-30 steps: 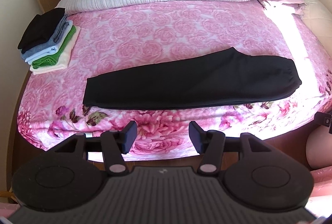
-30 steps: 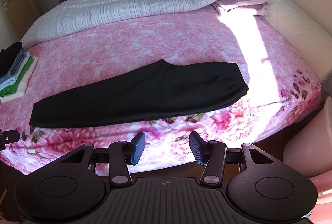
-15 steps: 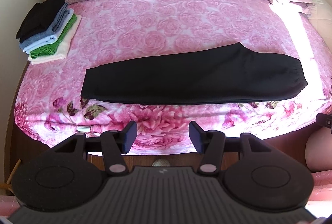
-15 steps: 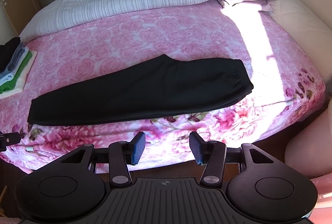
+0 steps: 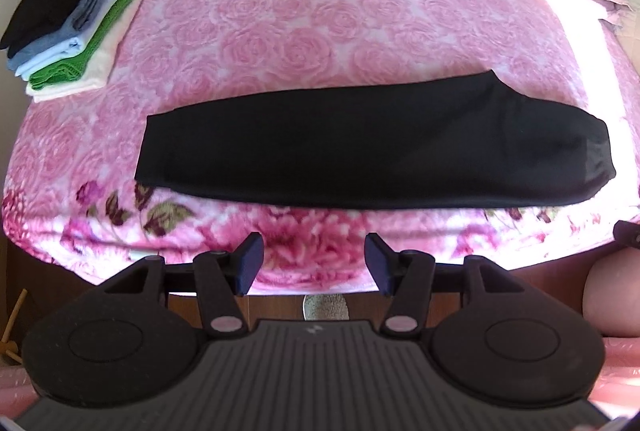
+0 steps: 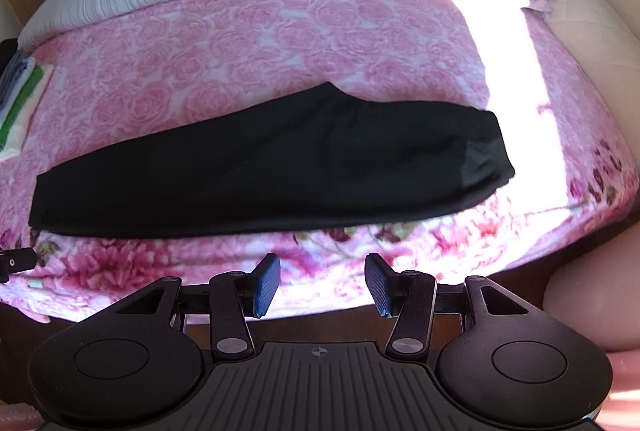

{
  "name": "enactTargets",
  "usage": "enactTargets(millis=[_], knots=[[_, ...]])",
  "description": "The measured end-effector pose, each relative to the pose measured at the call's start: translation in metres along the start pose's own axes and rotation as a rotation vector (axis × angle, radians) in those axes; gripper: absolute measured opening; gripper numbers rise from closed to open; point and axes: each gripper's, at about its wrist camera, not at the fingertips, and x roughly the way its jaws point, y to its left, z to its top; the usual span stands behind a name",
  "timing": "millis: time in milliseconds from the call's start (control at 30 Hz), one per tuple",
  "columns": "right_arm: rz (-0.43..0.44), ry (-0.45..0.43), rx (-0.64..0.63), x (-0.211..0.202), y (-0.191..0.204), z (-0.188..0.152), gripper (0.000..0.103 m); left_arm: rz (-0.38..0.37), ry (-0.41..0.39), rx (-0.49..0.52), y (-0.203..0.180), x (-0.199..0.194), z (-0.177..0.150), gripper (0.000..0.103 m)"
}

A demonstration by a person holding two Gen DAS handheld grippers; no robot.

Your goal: Fold clothes

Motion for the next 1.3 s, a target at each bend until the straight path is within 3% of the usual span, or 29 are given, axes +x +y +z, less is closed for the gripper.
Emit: enactTargets(millis=[100, 233, 400, 600, 800, 900, 1000, 1133, 1300], knots=[[0.005, -0.007, 0.016, 0.012, 0.006, 0.02, 0.051, -0.037, 0.0, -0.027, 0.023, 0.018, 0.015, 0.052], [0.013, -0.011, 0.04, 0.026, 0.012, 0.045, 0.051, -0.162, -0.039, -0.151, 0.078, 0.042, 0.024, 0.05], [0.032, -0.011, 0.074, 0.048, 0.019, 0.067, 0.051, -0.278, -0.036, -0.492, 0.163, 0.087, 0.013, 0.043], [0.045, 0.042, 0.11, 0.09, 0.03, 0.082, 0.051, -0.288, -0.045, -0.841, 0.229, 0.131, -0.017, 0.042], [0.026, 0.074, 0.075, 0.131, 0.039, 0.093, 0.051, -0.277, -0.122, -1.049, 0.259, 0.165, -0.044, 0.04], [0.007, 0.067, 0.079, 0.149, 0.038, 0.097, 0.051, -0.311, -0.179, -1.14, 0.263, 0.181, -0.057, 0.037], [0.0, 0.069, 0.085, 0.166, 0.034, 0.098, 0.051, -0.334, -0.234, -1.177, 0.262, 0.192, -0.063, 0.037], [-0.013, 0.08, 0.067, 0.187, 0.023, 0.094, 0.051, -0.311, -0.23, -1.195, 0.256, 0.21, -0.067, 0.037], [-0.032, 0.098, 0.063, 0.207, -0.001, 0.086, 0.051, -0.283, -0.316, -1.222, 0.247, 0.224, -0.07, 0.037]])
